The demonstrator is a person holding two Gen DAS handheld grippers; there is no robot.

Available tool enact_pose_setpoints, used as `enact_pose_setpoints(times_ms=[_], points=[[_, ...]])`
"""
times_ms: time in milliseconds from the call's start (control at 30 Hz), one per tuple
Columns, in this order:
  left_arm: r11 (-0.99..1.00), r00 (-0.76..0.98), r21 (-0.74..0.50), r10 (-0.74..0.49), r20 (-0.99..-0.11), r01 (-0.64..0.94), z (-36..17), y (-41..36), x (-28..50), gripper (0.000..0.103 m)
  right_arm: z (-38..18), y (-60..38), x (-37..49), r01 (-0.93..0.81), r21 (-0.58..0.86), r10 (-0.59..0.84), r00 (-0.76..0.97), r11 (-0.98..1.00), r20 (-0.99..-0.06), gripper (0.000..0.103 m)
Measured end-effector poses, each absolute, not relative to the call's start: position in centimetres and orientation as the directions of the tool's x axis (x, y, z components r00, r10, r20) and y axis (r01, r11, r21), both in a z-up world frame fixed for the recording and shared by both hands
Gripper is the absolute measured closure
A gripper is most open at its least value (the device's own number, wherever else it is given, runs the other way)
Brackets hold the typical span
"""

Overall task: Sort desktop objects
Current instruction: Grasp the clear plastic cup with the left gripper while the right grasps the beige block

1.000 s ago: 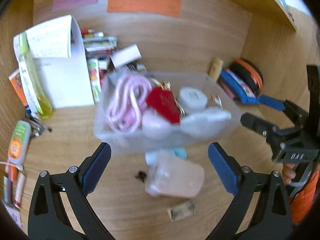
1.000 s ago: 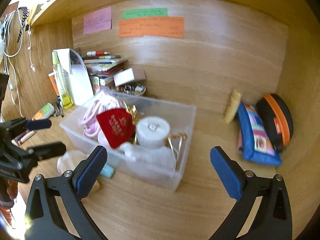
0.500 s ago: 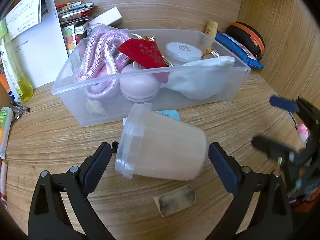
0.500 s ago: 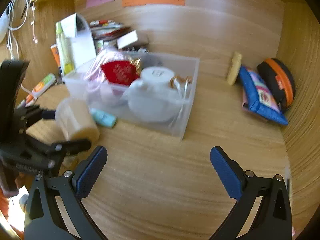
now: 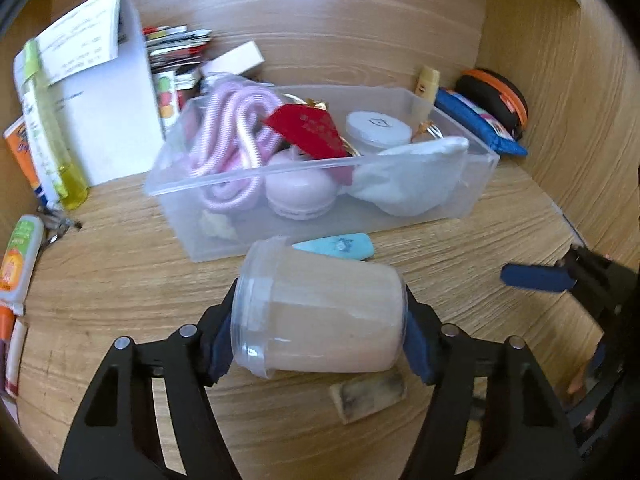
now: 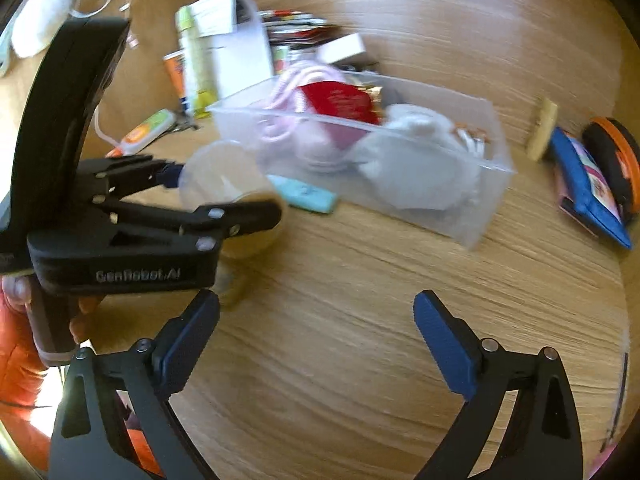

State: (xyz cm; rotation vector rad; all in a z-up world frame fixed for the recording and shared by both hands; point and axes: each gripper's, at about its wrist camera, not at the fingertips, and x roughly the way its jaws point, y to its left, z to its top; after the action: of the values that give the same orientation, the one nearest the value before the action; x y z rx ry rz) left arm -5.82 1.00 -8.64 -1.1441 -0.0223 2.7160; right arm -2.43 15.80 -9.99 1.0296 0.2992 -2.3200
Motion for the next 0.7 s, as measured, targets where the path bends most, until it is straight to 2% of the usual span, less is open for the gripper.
enact_pose_setpoints(times_ms=[167, 333, 500, 600, 700], points=[[-0.983, -0.688, -0.125, 0.182, -0.702, -0.133, -8.4, -1.2, -4.5, 0.036, -10.4, 13.4, -1.6, 0.654, 0.03, -0.452, -0.488, -0.756, -0.747, 0.02], [-0.983, -0.7, -0.152, 0.18, -0.691, -0.103, -8.1, -3.1, -2.9, 0.036, -11.3, 10.8, -1.7, 0.704, 0.021, -0.453, -0.434, -0.71, -0.779, 0.046], [-0.983, -0.716, -0.174, 0.163, -0.679, -0.059, -7.7, -4.8, -2.0, 0.036, -12.0, 8.9, -1.7, 0.71, -0.007, -0.427, -0.431, -0.704, -0.795, 0.047], [-0.982, -0.725, -0.181, 0.159, -0.671, -0.047, -7.4, -5.2, -1.9, 0.036, -11.9, 8.5, -1.7, 0.713, -0.008, -0.434, -0.435, -0.701, -0.789, 0.061], [-0.982, -0.733, -0.186, 0.159, -0.662, -0.045, -7.0, -5.3, -2.0, 0.036, -12.0, 8.5, -1.7, 0.706, -0.017, -0.426, -0.445, -0.708, -0.788, 0.062]])
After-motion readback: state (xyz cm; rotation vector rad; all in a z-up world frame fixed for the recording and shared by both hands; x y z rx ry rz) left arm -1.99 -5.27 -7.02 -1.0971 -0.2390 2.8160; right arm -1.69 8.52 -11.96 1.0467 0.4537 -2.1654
